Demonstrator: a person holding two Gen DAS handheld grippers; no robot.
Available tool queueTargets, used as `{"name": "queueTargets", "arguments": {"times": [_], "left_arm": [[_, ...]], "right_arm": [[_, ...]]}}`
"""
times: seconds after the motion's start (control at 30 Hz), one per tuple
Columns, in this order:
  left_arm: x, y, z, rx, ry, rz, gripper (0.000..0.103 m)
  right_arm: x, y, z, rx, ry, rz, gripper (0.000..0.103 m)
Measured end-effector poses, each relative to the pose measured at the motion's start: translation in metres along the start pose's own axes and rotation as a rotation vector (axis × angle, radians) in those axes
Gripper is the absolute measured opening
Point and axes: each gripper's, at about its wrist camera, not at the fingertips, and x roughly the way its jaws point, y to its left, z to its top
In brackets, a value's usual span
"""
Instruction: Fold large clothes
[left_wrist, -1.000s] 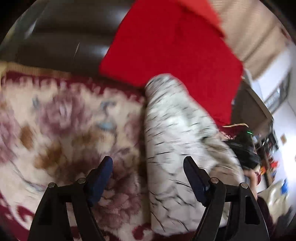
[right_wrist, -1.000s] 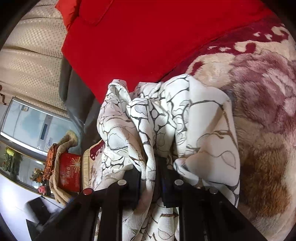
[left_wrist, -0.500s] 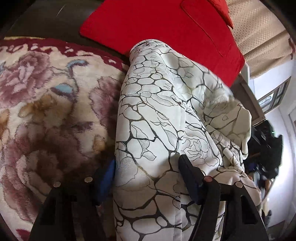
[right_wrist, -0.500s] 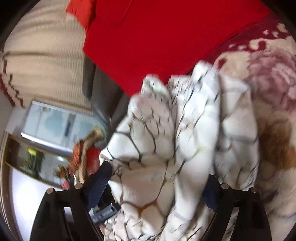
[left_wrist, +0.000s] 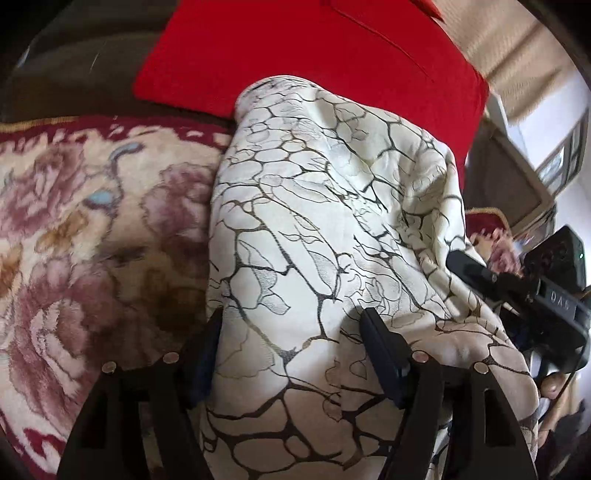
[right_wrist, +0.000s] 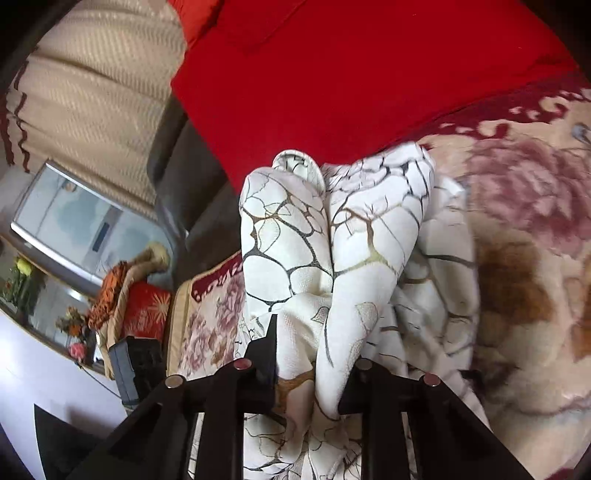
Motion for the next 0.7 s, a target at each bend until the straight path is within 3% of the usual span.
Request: {"name": "queueTargets", "arguments": {"times": [0.1,0.27,0.37,0.57,0.7], "left_arm": [[0.002,-0.020,-0.002,0.021,-0.004,0.042,0.074],[0.008,-0.054,-0.007,0.046,-0.030,0.173,0.080],[0.005,-0.057,-0.013,0.029,-0.033,0.214,0.086],[-0.017,-0.037,0.001,-0.077,0.032,0.107,0.088],[-0.054,-0.025,0.002,-0.123,-0.027,0.039,0.088]], "right_arm": [[-0.020,-0.015,0.000,0.026,-0.061,-0.014,0.019],[-0.029,-0.068,0.011,0.115,-0.111,-0.068,0.017],[-0.018,-0.105,0.012,0.259,-0.068,0.052,0.014],[-0.041,-0.066,0.016,0.153,-0.074,-0.028,0.022],[-0.079,-0.028,0.014,0.043,-0.149,-0.072,0.022]]}}
